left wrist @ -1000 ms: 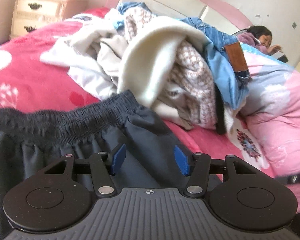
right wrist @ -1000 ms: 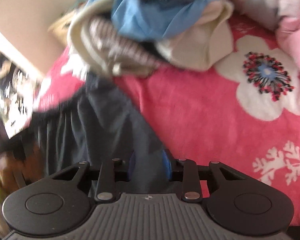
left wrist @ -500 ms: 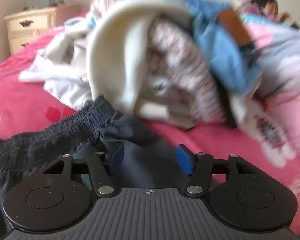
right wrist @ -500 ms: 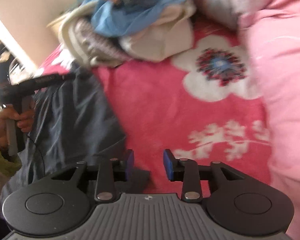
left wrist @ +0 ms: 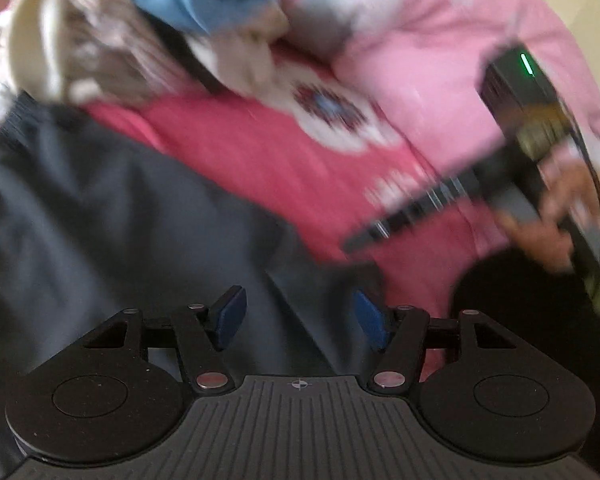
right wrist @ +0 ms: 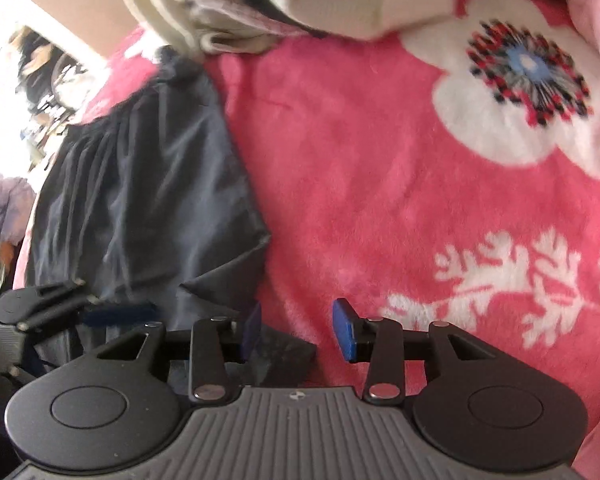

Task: Fold clothes

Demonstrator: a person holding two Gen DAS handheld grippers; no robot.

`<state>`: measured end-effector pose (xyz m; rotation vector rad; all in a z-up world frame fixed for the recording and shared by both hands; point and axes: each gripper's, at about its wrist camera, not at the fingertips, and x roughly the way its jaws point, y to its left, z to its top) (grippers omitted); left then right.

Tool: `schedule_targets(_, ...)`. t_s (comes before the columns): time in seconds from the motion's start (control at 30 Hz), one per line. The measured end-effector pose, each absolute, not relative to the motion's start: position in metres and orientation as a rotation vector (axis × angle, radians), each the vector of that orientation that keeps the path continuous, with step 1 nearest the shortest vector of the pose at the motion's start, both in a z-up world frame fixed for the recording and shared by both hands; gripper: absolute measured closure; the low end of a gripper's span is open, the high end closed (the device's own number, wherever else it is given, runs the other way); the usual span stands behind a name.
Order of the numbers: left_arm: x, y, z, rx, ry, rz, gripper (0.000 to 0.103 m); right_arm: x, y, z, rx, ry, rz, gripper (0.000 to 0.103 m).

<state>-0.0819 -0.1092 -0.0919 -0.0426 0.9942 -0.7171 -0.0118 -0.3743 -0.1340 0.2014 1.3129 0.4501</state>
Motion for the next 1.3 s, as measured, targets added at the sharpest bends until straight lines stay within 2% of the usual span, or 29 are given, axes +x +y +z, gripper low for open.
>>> schedule_targets(0.23,-0.106,-0.124,-0.092,-0.057,1.013,-0.800,0.043,-0.030,-0.368,-0.112,0.078,1.294,0.591,0.061)
schedule_targets(0.47,-0.129,-0.142,-0.089,-0.006,1.016,-0.905,0.043,-0.038,-0.365,-0.102,0.073,1.302,0.669,0.061)
schedule_targets(1.3,-0.152,-0.152,-0.104,0.057,1.107,-0.974,0.043,-0.017,-0.354,-0.148,-0.164,1.259,0.786,0.061)
